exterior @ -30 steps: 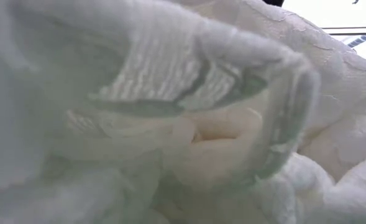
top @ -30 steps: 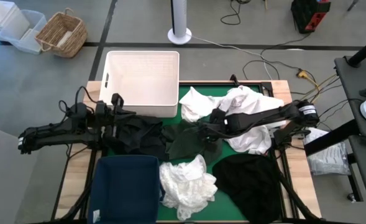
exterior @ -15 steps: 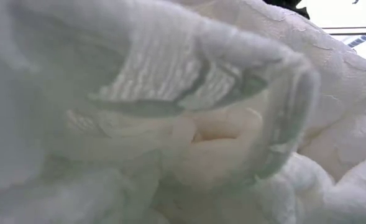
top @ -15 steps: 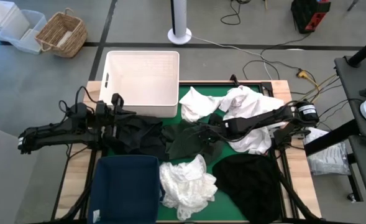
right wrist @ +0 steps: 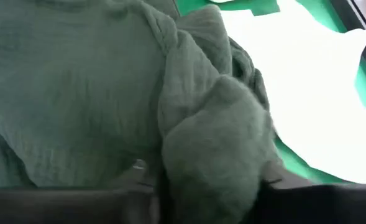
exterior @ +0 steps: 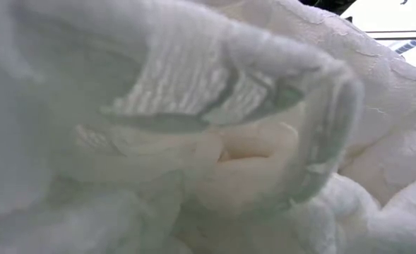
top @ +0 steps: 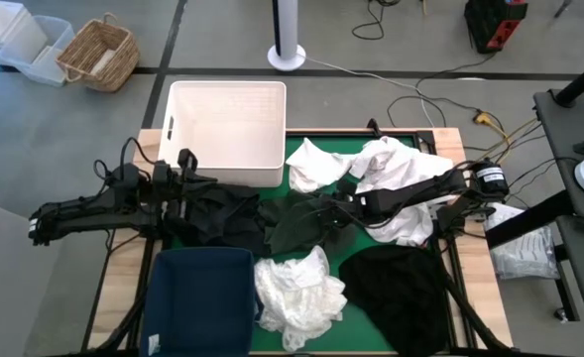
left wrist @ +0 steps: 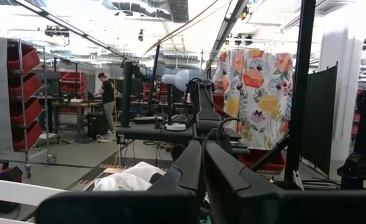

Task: Sort clothes
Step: Put the green shirt into the white bin

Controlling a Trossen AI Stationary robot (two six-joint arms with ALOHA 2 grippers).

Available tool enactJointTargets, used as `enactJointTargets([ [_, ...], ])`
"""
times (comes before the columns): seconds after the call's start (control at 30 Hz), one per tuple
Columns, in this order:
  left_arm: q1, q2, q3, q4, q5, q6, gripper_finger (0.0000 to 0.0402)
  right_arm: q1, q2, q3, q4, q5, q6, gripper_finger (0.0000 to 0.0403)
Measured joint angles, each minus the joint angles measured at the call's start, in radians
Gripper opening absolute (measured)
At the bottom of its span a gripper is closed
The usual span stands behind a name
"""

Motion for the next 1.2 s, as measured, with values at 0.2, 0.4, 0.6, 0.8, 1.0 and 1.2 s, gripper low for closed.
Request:
enactJointTargets([
  [0.2,0.000,0.007,0.000,-0.002,0.000,0.000,0.0000,0.005,0.000,0.010,0.000,0.001,-0.007,0.0020],
  [0.4,0.000,0.016,0.000,-0.002,0.000,-0.008,0.0000,0.018,-0.022,0.040,-0.001,0.004,0.001,0.0015],
  [0.6,0.000,0.019,-0.001,-0.001,0.000,-0.020,0.0000,0.038,-0.105,0.076,0.004,0.028,-0.022,0.0014],
  [0.8,0.000,0.020,-0.001,-0.001,0.000,-0.026,0.0000,0.038,-0.227,0.080,0.069,0.029,-0.064,0.0013],
  [1.0,0.000,0.020,-0.001,0.000,0.000,-0.031,0.0000,0.038,-0.343,0.080,0.180,-0.028,-0.122,0.0013],
  [1.2,0.000,0.019,-0.001,0.000,0.000,-0.036,0.0000,0.038,-0.422,0.085,0.309,-0.101,-0.183,0.0013],
])
